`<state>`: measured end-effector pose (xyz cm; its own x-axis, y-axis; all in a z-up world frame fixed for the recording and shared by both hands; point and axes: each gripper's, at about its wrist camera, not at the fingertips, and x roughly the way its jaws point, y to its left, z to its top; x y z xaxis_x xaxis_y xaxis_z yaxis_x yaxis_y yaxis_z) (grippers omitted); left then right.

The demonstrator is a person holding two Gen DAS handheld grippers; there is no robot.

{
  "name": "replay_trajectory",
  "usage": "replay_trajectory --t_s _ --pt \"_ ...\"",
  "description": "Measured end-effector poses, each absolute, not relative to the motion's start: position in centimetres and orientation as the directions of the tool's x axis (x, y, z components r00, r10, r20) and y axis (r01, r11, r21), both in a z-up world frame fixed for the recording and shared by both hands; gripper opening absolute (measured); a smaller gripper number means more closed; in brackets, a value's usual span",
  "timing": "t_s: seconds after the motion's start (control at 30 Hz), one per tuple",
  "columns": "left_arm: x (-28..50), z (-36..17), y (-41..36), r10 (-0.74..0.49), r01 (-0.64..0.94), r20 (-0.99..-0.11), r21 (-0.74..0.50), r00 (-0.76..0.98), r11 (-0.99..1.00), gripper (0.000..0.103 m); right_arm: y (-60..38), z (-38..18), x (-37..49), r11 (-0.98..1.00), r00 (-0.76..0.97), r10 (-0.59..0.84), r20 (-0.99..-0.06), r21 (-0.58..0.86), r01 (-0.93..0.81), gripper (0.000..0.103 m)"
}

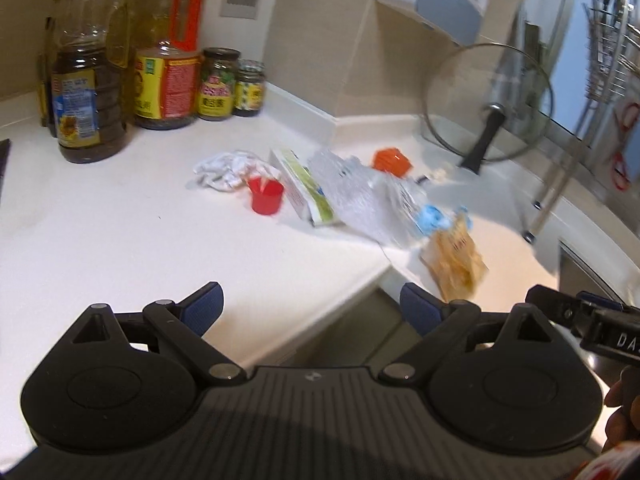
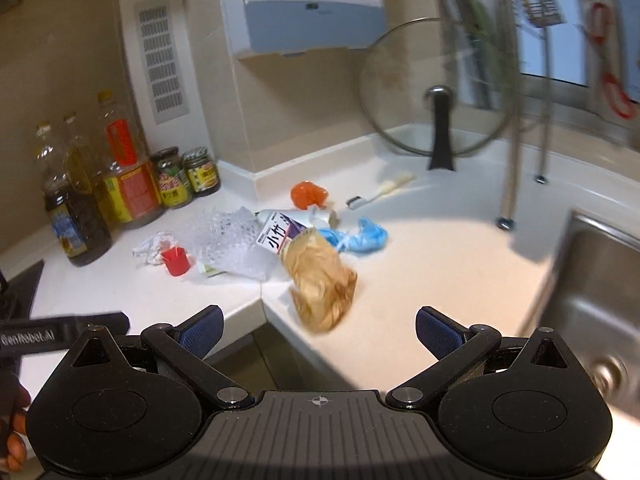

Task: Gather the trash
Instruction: 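Move both tools toward the trash on the countertop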

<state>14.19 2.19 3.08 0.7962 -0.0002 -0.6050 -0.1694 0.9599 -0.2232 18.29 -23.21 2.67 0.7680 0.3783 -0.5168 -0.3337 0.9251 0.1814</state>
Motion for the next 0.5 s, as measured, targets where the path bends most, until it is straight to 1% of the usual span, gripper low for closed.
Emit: replay_trajectory --t_s 0.1,0.23,0.27,0.3,0.33,0.5 --pt "15.4 3.0 1.8 0.084 -0.248 -0.614 -0.187 0.785 0.951 0.094 -23.2 1.5 21.3 0.902 0.731 0.421 -0.537 0.163 -0.400 0.102" --pt "16.2 3.0 1.5 0.137 -0.295 -0.622 -0.158 0.771 0.942 0.094 -22.8 0.1 23.9 0.870 0.696 0.465 -0.547 0.136 -0.474 0.101" --pt "16.4 3.0 1.5 0.139 -0.299 -0.629 -0.155 0.765 0.942 0.094 -22.8 -0.3 24.6 0.863 0.685 0.474 -0.553 0.137 -0.486 0.099" --pt "16.6 3.0 1.5 0.139 -0.302 -0.637 -0.154 0.758 0.941 0.094 -22.7 -0.6 25.2 0.857 0.674 0.481 -0.561 0.141 -0.495 0.093" --pt "16.9 2.9 1.6 0.141 -0.306 -0.646 -0.150 0.750 0.940 0.093 -22.6 -0.8 25.7 0.853 0.664 0.487 -0.567 0.145 -0.501 0.089" --pt "18.4 2.4 1.8 0.127 -0.283 -0.665 -0.132 0.736 0.950 0.093 -21.5 -1.6 27.3 0.848 0.655 0.478 -0.585 0.115 -0.517 0.087"
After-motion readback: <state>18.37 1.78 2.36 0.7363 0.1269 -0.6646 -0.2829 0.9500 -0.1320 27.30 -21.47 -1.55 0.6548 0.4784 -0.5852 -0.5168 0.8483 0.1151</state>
